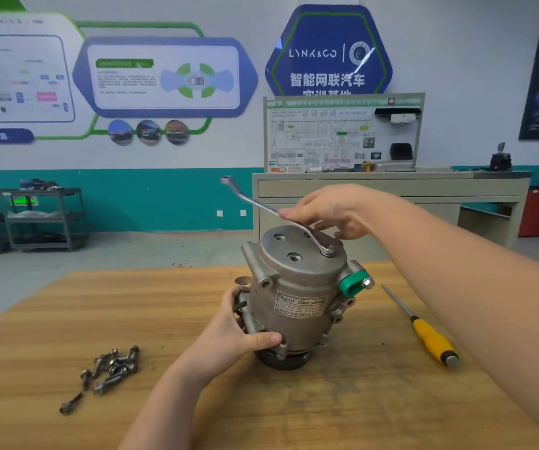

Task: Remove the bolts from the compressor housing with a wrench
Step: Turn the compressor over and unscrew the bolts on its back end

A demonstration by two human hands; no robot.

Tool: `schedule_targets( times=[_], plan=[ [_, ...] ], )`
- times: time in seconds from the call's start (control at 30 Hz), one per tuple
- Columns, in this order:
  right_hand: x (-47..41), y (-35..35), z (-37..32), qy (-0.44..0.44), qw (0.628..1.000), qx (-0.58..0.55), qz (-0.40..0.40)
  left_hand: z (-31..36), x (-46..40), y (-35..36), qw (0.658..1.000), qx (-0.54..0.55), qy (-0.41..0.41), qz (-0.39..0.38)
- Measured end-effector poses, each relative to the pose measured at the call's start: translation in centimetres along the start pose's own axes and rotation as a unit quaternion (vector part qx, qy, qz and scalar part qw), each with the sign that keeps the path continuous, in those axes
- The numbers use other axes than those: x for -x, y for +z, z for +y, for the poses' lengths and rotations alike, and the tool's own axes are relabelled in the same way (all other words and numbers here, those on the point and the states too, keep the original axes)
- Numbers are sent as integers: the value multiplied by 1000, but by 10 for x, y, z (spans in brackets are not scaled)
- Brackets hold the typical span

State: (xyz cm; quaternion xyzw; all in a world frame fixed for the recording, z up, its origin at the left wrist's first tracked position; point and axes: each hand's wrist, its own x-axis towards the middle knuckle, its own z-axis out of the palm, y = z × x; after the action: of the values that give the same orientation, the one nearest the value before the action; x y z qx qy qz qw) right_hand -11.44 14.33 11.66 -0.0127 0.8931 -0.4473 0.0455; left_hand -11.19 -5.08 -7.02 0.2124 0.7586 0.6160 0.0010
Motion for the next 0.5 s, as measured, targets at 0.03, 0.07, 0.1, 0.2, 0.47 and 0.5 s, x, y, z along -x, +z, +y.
schedule_targets(
  times=[0.03,0.07,0.1,0.2,0.47,0.5],
  plan=[
    [5,5,-5,-37,999,29,1,0,1,-1,1000,2,0,-2],
    [11,10,-8,-83,995,52,8,-1,2,-3,1000,3,1,-5],
    [20,16,-10,-130,989,72,20,-1,2,-5,1000,1,-1,-10],
    [42,39,-5,-236,956,141,99,-2,5,-10,1000,-1,-9,-18],
    [86,64,66,-429,831,208,289,0,8,-12,999,-10,-6,-30],
    [88,65,76,-436,826,183,305,0,9,-12,1000,-7,-6,-28]
  ],
)
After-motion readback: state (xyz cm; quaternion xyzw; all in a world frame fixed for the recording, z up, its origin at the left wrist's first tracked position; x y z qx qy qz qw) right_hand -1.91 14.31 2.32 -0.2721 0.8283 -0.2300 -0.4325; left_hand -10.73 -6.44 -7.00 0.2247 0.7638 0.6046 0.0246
